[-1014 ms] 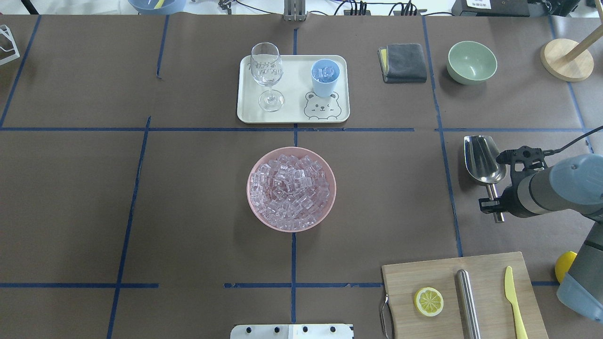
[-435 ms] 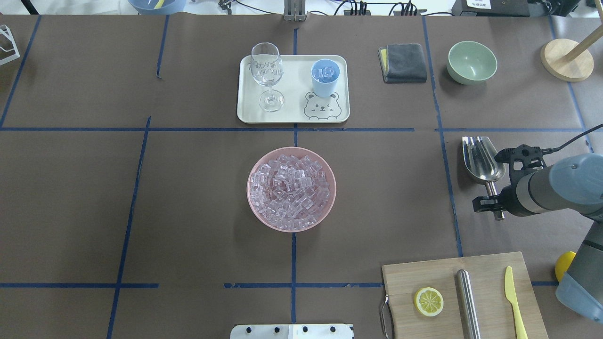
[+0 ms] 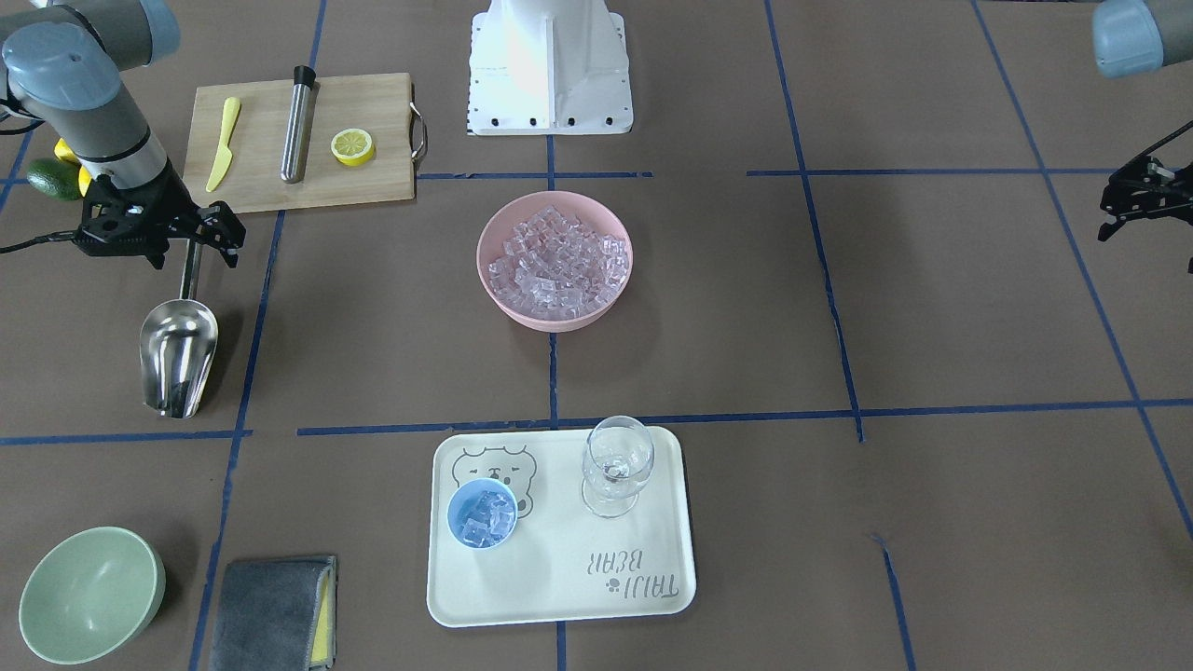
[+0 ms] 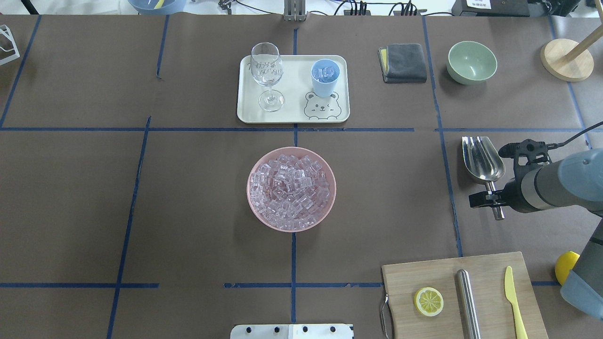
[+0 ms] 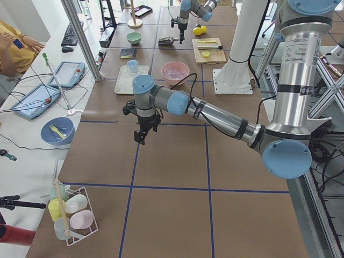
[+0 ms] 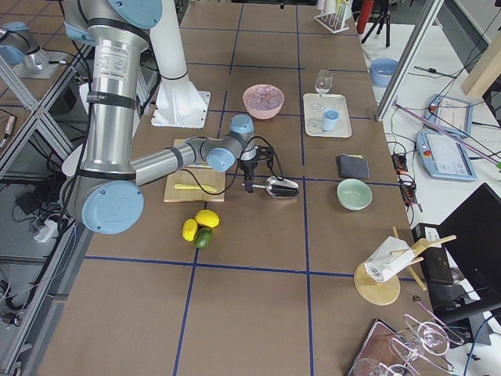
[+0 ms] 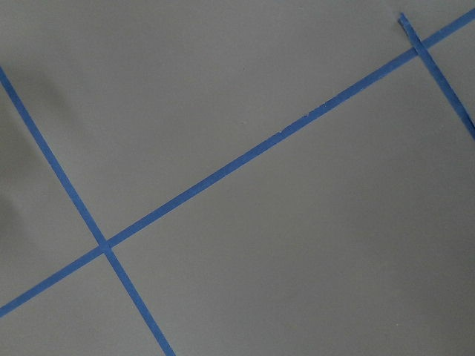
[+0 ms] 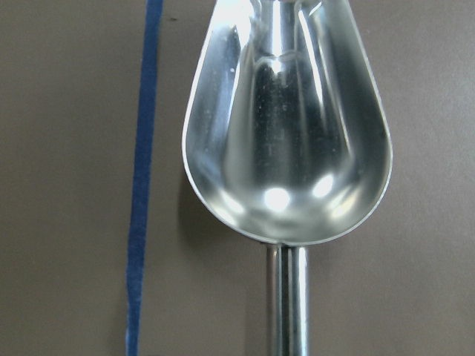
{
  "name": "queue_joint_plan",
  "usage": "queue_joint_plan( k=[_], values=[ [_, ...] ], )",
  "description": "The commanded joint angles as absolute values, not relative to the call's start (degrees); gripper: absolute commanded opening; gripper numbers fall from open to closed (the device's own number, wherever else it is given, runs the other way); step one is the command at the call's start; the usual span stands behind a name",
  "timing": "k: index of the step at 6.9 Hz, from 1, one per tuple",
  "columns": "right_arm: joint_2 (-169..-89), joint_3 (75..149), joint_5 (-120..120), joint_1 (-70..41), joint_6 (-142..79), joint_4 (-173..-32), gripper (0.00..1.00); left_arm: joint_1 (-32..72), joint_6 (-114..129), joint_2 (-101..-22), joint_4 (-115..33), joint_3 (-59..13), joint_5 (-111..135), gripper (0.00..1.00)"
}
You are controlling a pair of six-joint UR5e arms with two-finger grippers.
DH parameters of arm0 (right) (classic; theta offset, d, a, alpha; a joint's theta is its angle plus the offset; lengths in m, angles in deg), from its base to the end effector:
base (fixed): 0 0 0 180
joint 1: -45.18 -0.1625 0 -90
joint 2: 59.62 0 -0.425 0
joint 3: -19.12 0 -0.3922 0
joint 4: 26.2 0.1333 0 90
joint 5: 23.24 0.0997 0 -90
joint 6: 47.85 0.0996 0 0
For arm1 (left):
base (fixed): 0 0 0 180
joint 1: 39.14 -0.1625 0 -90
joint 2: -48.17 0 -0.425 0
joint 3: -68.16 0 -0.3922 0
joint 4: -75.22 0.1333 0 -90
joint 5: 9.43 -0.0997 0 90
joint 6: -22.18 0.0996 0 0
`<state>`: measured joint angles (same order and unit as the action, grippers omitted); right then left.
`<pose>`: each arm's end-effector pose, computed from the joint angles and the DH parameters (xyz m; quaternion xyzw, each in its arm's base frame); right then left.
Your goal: Put ice in cup with scoop
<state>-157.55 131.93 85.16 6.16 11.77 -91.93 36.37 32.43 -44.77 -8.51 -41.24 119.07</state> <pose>-0.2912 -0.3671 0.4931 0.0644 -0.3577 0.0166 0.9315 0.0566 -0.5038 0.4852 0.1198 0.3311 0.2453 0.9032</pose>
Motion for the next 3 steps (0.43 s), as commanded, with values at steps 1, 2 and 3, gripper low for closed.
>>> queue_joint_plan(
  k=[1,2,3],
  values=[
    [-158.57,133.56,91.85,-1.96,8.43,-92.30,1.00,38.72,32.46,-42.99,-7.84,-41.35,118.98,1.00],
    [-159.36,132.86,96.16,-7.49,1.27,-92.82,1.00,40.82,32.46,-42.62,-7.57,-41.09,118.98,1.00],
    [-160.76,131.11,100.21,-14.34,-5.07,-92.91,1.00,42.84,32.46,-40.62,-7.57,-40.56,119.07,1.00]
  ],
)
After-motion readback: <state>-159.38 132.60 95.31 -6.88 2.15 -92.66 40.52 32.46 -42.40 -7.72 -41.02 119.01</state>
